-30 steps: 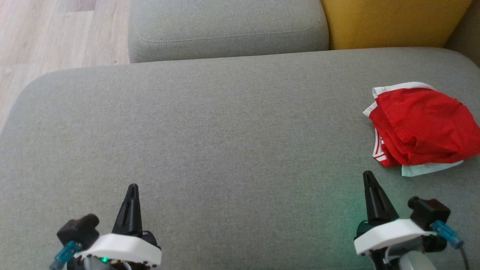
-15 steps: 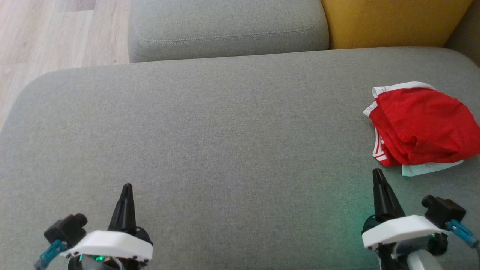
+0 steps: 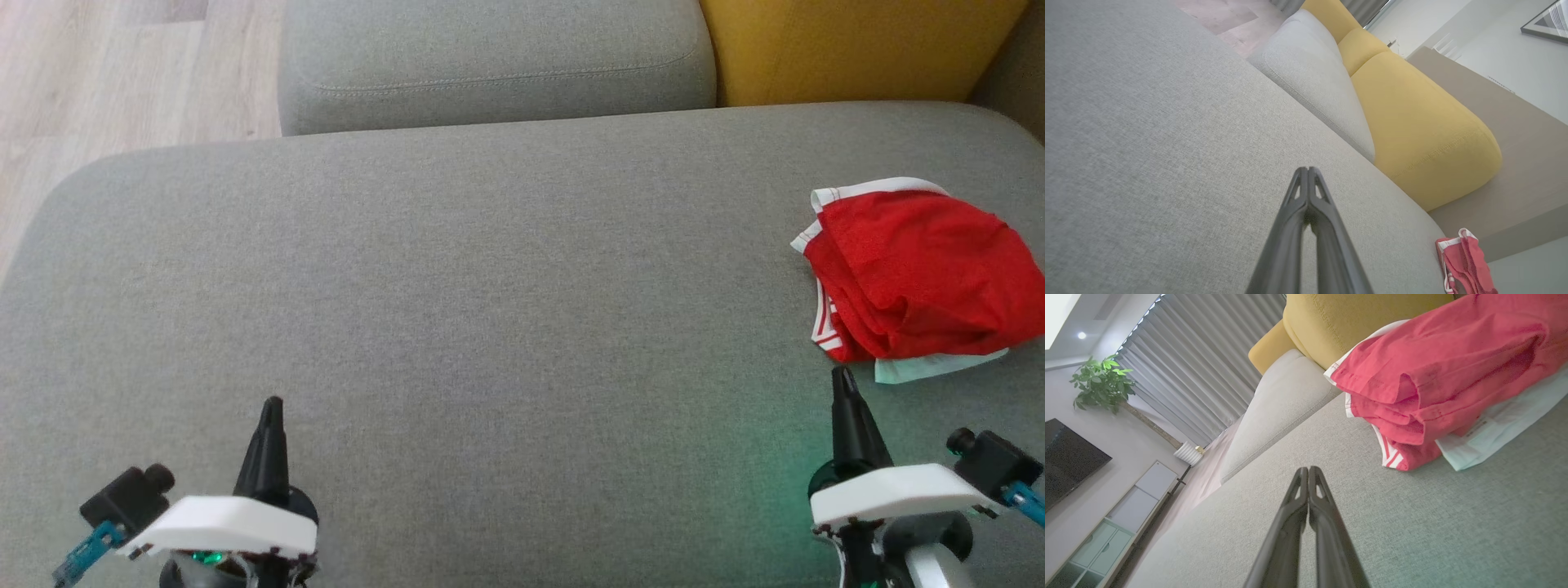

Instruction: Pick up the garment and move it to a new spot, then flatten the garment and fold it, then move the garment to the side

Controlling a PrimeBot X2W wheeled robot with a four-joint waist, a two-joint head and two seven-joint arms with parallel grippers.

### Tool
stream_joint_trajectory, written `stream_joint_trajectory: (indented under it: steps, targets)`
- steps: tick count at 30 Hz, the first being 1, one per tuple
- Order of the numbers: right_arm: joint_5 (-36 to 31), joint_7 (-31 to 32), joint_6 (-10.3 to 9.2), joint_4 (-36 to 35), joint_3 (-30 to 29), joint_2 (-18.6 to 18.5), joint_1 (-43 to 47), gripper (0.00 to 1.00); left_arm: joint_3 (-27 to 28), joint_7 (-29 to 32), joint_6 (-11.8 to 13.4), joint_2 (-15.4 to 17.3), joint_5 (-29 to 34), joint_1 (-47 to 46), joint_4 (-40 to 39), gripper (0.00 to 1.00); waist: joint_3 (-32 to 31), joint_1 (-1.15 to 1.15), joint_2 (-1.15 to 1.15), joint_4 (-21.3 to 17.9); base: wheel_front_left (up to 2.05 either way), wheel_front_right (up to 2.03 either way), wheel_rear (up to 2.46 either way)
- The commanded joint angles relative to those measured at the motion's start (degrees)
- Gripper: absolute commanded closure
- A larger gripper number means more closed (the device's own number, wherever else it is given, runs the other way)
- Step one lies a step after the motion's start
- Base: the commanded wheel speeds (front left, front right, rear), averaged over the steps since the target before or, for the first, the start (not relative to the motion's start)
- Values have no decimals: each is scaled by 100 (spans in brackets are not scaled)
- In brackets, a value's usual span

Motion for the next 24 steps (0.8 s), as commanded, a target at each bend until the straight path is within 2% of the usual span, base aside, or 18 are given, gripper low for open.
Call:
stream_joint_trajectory:
  steps: [1, 24]
  targets:
    - [145, 21, 9, -215, 4, -99, -328, 100, 167, 34, -42, 86, -120, -351, -157, 100, 0, 0, 0, 0, 0, 0, 0]
    - [1784, 384, 12, -296, -221, -111, -391, 100, 422, 392, -236, 110, -1594, -549, 3, 100, 14, 0, 0, 0, 0, 0, 0]
